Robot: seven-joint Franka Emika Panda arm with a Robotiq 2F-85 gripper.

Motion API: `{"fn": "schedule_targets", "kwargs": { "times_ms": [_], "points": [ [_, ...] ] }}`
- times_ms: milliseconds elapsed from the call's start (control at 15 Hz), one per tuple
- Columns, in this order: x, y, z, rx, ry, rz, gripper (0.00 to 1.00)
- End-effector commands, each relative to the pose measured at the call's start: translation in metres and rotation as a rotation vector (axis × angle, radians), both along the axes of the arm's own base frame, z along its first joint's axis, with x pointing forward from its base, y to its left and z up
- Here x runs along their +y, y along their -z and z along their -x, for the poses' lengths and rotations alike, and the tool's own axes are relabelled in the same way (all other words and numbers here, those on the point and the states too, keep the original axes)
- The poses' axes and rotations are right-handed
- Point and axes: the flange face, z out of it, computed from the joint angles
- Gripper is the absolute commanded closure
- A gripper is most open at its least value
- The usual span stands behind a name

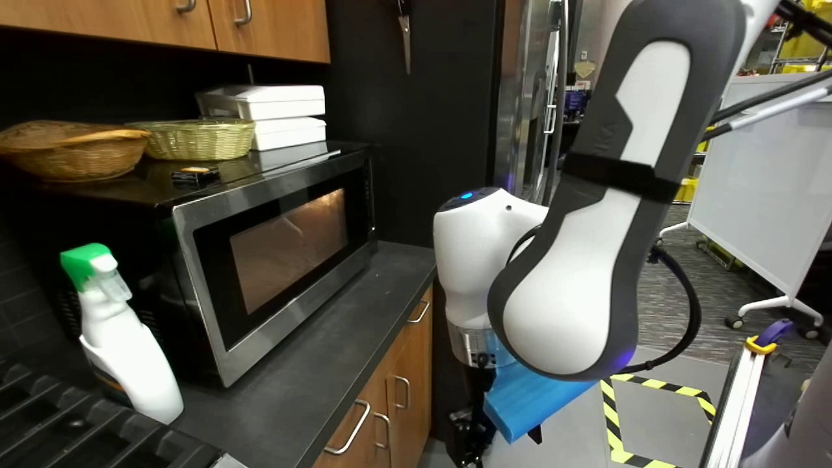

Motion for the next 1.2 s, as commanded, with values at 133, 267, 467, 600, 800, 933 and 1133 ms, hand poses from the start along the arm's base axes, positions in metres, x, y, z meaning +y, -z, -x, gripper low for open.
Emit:
{"fn": "schedule_targets", "kwargs": {
  "times_ms": [133, 267, 467, 600, 800, 933, 1133],
  "points": [
    [0.025, -0.029, 0.004, 0.063, -0.21, -0.032, 0.0],
    [0.029, -0.04, 0.001, 0.068, -0.235, -0.024, 0.0],
    [0.031, -0.057, -0.004, 0.03, -0.225, 0.004, 0.0],
    [0.03, -0.067, -0.008, 0.007, -0.217, 0.006, 0.0],
    [0.025, -0.08, -0.011, -0.018, -0.203, 0.0, 0.0],
    [0.022, -0.085, -0.013, -0.029, -0.193, -0.004, 0.0],
    [0.026, -0.08, -0.017, -0.024, -0.197, -0.019, 0.0]
  ]
}}
